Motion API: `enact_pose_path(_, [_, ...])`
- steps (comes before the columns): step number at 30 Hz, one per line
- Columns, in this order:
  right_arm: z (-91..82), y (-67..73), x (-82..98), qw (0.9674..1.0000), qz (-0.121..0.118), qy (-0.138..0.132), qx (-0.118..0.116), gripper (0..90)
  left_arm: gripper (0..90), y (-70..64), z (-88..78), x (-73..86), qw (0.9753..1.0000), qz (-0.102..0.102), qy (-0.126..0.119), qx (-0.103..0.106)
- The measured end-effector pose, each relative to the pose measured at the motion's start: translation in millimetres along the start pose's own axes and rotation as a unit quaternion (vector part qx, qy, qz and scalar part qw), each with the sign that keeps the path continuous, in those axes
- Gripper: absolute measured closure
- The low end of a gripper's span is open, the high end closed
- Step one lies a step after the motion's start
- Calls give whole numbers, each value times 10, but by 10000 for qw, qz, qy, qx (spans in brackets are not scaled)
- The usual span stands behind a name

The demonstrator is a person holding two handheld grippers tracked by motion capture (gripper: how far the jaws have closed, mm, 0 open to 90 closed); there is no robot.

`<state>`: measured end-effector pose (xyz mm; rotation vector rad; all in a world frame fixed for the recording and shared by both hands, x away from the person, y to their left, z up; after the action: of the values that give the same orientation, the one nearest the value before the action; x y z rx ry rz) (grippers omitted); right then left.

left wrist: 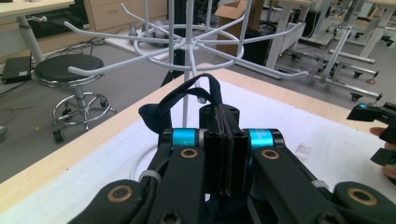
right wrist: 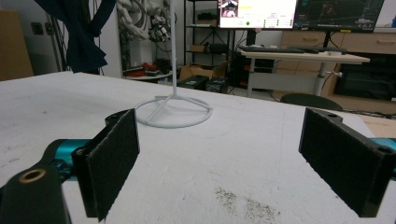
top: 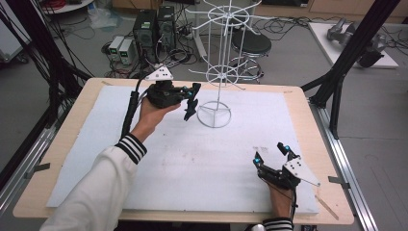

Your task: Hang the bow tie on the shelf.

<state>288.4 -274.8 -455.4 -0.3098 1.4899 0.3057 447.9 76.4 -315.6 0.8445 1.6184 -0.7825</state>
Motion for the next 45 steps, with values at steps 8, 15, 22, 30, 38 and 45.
enact_pose_path(8, [-1,-1,0,10000,8,3,-2,114,884,-18,59,23,10000,-27,24,11])
enact_pose_path(15, [-1,-2,0,10000,1,7,-5,114,884,-5,76,36,10000,-27,58,-53])
enact_pose_path(22, [0,-1,0,10000,7,0,-1,114,884,-9,126,65,9999,-40,96,-73])
enact_pose_path(30, [-1,0,0,10000,9,1,-1,114,884,13,197,102,9998,-116,127,-123])
enact_pose_path(38, [-3,1,0,10000,24,15,-4,114,884,18,228,123,9997,-174,141,-118])
enact_pose_path(45, [-3,0,0,10000,21,14,-7,114,704,13,217,122,9997,-142,181,-96])
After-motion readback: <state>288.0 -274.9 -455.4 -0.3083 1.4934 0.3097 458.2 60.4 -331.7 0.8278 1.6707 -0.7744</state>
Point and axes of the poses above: each handheld gripper's, and its own axes: z roughly forward along the jaws, x roughly out of its underside, y roughly to its left, the point moved 3 cm from there along z, roughly forward along the jaws, and after that the axes turned 6 degrees about -y, right-handed, at the moved point
